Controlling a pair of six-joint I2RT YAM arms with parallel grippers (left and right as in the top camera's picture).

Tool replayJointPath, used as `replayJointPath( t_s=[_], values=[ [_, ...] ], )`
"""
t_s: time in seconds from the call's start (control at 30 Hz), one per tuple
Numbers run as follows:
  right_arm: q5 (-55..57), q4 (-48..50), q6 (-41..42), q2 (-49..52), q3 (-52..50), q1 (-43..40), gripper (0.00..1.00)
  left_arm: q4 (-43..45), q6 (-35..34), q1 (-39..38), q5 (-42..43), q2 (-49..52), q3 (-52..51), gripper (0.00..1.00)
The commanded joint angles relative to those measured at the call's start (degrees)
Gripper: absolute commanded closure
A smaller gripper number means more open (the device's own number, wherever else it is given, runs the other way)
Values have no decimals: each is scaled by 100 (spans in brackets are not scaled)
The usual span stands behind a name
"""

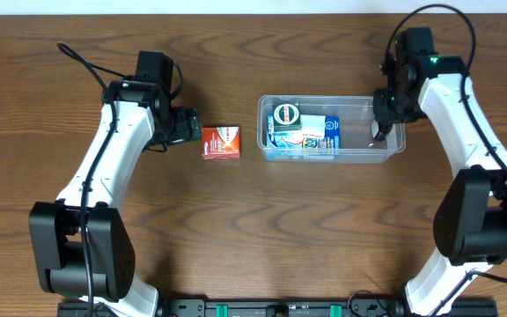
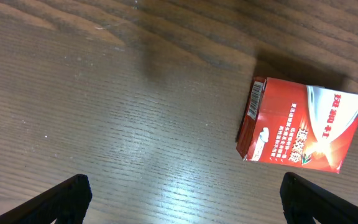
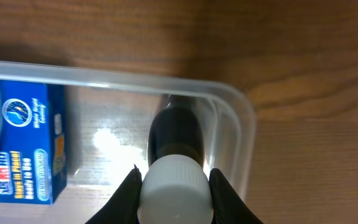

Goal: Pack container
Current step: 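Release the bottle and raise the right gripper away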

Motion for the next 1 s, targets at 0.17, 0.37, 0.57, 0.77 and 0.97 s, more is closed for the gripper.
replayJointPath(
  t_s=[0.17,0.37,0.57,0.77,0.97],
  values=[
    [210,164,83,26,-170,35,43,2,-26,31,-59,22,-31,2],
    [181,-166,87,-79,282,35,8,46,-24,31,-243,20,-24,2],
    [170,-800,85,-514,1158,35,1,39,-26,28,-138,9,-11,2],
    [337,-1091,396,-1283,1554,-260,1,66,-26,9,715,11,-13,2],
    [315,-1362,533,-1733,1554,-1362,1,85,-28,-354,726,33,-20,2]
  ],
)
